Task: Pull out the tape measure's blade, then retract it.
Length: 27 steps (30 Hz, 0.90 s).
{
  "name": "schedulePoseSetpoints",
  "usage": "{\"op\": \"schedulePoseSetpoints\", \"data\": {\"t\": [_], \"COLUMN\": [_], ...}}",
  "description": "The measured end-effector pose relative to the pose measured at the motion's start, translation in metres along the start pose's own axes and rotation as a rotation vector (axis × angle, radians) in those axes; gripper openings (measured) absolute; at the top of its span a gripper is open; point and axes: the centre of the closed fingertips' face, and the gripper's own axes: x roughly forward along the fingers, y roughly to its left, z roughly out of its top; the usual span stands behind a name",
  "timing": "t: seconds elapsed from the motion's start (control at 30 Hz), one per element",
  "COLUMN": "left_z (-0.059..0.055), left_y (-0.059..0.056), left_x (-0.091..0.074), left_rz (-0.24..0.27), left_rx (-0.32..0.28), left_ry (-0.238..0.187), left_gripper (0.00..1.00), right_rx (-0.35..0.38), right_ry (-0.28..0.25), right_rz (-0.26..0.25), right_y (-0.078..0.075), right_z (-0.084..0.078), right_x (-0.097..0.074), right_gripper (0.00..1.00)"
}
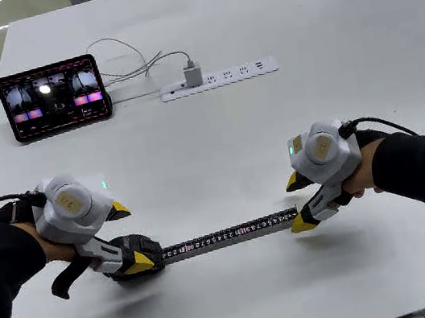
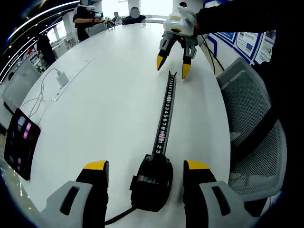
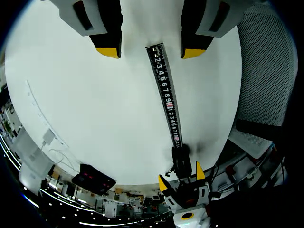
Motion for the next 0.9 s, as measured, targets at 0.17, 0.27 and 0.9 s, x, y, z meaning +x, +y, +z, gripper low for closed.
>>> {"op": "schedulePoseSetpoints", "data": {"t": [0.17,0.27,0.9], "left_z": [0.002,0.002,0.003], "left_y": [0.001,0.002,0.026], "left_x": [-0.003,-0.005,-0.019], "left_rz": [0.009,0.016,0.167], "left_rx": [-0.057,-0.112,-0.24], "left_ry": [-0.037,-0.054,-0.154], "left_gripper": [0.68,0.73,0.99], "right_rx": [0.038,0.048,0.153], "right_ry": [-0.036,-0.063,-0.13], "right_rz": [-0.04,-0.064,-0.185], "right_y": [-0.006,-0.007,-0.014], "right_z": [0.0,0.0,-0.018], "right_x": [-0.004,-0.006,-0.019], "right_gripper": [0.54,0.61,0.82]}}
